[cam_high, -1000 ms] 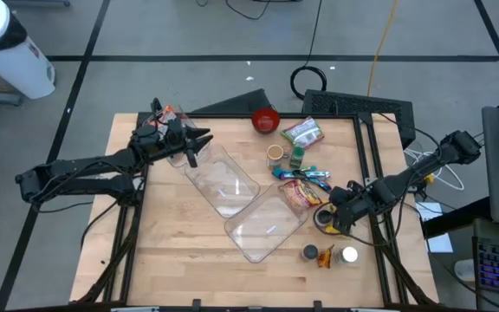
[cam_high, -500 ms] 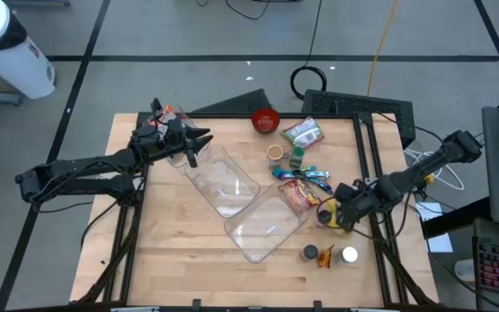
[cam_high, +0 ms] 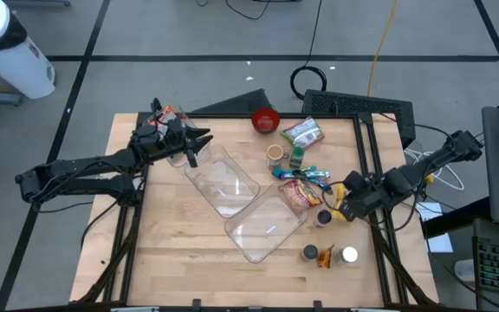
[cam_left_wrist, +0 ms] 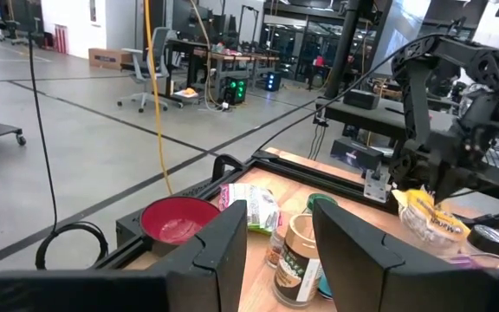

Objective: Pick & Place Food Item
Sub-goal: Put the yellow noodle pack into the top transparent bin

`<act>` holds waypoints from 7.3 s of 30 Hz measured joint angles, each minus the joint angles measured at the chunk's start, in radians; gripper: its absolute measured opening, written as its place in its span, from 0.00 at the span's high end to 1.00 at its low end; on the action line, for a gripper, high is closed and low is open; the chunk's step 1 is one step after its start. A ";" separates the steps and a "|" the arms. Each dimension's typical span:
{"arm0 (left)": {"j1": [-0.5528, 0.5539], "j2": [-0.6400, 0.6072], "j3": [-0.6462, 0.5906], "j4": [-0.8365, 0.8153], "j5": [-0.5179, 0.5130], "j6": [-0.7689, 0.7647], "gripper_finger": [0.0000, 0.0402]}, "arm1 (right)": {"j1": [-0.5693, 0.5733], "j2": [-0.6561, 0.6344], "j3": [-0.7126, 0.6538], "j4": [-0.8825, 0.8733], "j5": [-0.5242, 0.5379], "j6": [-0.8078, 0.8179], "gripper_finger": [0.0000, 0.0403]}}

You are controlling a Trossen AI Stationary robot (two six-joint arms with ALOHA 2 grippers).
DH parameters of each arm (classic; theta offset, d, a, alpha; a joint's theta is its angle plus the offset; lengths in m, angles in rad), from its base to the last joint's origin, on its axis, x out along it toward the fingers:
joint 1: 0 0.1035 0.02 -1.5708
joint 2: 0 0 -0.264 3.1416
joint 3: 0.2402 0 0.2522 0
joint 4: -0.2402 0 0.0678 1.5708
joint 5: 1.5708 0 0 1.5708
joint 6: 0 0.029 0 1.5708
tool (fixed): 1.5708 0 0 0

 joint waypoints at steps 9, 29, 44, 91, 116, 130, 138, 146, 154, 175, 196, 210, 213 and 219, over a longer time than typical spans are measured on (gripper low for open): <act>0.000 0.000 0.000 0.004 0.000 0.000 0.66 | 0.000 0.000 0.124 -0.031 0.383 -0.069 1.00; -0.067 0.071 0.003 0.228 0.002 -0.062 0.37 | -0.197 0.001 -0.089 1.111 0.997 -1.200 1.00; -0.199 0.396 0.294 0.298 0.186 -0.035 0.27 | -0.457 0.001 -0.283 1.828 -0.306 -1.481 1.00; -0.352 0.923 0.839 0.174 0.632 0.054 0.36 | -0.635 0.080 -0.284 2.016 -0.908 -1.271 1.00; -0.250 0.852 0.839 0.045 0.818 -0.077 0.98 | -0.635 0.088 -0.283 2.016 -0.825 -1.192 0.90; -0.217 0.506 0.839 -0.586 0.318 0.254 0.99 | -0.634 0.088 -0.283 1.940 -0.830 -1.148 0.46; -0.193 0.296 0.642 -0.624 -0.027 0.202 0.99 | -0.634 0.088 -0.283 1.924 -0.827 -1.170 0.45; -0.077 -0.029 0.339 -0.527 -0.262 0.101 0.99 | -0.659 0.088 -0.283 1.924 -0.826 -1.172 0.48; 0.050 -0.253 0.144 -0.522 -0.430 0.026 0.99 | -0.680 0.088 -0.283 1.916 -0.826 -1.173 0.48; 0.261 -0.271 0.017 -0.669 -0.474 -0.122 0.99 | -0.680 0.088 -0.283 1.906 -0.825 -1.192 0.48; 0.260 -0.281 0.053 -0.945 -0.602 -0.317 0.98 | -0.680 0.089 -0.283 1.887 -0.825 -1.193 0.48; 0.238 -0.283 0.170 -1.073 -0.664 -0.335 0.99 | -0.680 0.089 -0.283 1.887 -0.799 -1.193 0.48; 0.238 -0.282 0.163 -1.083 -0.655 -0.347 0.99 | -0.680 0.089 -0.283 1.887 -0.800 -1.195 0.49; 0.238 -0.282 0.130 -1.099 -0.635 -0.373 0.99 | -0.680 0.089 -0.283 1.887 -0.800 -1.198 0.49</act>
